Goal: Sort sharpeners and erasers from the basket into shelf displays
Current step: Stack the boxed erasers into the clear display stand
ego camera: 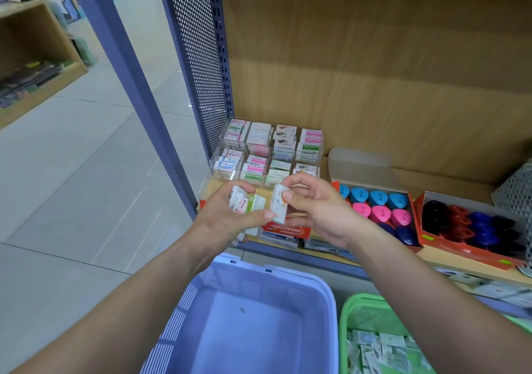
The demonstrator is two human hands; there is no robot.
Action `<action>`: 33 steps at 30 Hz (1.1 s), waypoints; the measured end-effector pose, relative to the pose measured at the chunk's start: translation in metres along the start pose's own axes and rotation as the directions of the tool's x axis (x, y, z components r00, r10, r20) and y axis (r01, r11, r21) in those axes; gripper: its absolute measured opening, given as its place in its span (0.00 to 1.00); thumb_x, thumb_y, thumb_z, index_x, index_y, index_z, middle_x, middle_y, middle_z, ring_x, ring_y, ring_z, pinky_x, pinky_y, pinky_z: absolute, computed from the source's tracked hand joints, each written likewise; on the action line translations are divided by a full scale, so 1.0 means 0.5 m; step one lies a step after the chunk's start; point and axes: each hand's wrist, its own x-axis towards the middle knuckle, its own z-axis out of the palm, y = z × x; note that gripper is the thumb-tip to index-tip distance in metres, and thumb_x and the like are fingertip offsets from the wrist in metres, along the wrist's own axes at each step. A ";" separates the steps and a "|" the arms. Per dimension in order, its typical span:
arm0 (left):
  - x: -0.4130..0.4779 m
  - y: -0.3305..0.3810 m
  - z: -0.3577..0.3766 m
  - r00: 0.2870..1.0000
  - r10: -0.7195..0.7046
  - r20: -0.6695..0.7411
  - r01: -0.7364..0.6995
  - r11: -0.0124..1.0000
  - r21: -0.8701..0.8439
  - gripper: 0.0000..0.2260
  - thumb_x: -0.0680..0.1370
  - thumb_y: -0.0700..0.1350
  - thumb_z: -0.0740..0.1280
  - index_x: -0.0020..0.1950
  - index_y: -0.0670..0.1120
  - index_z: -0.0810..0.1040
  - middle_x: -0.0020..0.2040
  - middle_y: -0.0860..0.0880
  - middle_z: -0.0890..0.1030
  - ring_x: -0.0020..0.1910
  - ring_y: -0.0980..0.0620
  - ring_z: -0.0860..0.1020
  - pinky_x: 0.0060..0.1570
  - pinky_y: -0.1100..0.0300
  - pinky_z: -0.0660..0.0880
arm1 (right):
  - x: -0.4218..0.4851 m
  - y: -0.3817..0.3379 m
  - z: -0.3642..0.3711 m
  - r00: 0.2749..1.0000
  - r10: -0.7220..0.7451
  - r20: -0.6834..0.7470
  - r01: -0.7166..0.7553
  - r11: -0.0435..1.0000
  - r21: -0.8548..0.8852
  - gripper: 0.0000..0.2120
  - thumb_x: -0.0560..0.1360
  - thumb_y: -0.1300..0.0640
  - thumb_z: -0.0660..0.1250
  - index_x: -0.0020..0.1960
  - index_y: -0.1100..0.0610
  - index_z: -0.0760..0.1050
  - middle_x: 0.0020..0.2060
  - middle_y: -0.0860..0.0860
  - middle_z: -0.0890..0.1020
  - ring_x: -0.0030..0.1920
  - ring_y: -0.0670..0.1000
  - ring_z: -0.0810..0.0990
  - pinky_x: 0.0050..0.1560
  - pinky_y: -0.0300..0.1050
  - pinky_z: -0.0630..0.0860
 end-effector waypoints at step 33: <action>0.080 -0.025 -0.002 0.998 0.000 -0.062 0.001 1.000 0.024 0.18 0.70 0.40 0.79 0.54 0.53 0.76 0.38 0.56 0.83 0.33 0.57 0.79 0.32 0.58 0.78 | 0.295 0.036 -0.225 0.780 -0.521 -0.347 -0.113 0.428 -0.897 0.11 0.77 0.60 0.68 0.59 0.59 0.80 0.49 0.55 0.83 0.48 0.56 0.82 0.50 0.50 0.80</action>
